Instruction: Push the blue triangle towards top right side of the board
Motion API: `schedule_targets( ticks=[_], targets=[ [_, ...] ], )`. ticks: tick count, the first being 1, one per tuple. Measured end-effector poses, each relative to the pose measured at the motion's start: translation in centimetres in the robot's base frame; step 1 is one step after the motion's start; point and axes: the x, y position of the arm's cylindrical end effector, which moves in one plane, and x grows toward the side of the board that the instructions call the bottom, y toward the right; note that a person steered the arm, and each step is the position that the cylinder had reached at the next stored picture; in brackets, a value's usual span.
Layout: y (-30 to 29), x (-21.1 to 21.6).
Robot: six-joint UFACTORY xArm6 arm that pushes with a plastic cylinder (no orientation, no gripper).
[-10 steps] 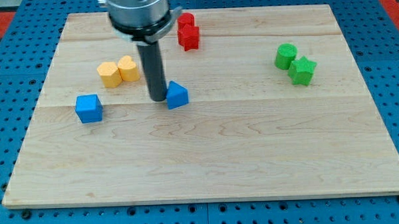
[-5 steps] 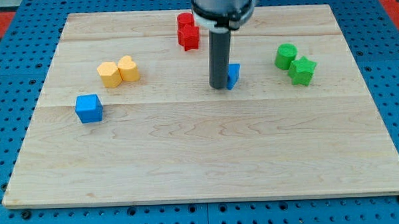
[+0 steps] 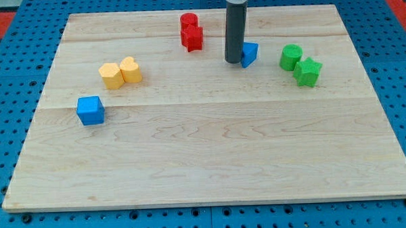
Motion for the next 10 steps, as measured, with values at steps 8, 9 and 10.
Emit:
schedule_targets(
  ticks=[8, 9, 10],
  targets=[
    [-0.2, -7.5],
    [3.1, -7.9],
    [5.9, -7.9]
  ],
)
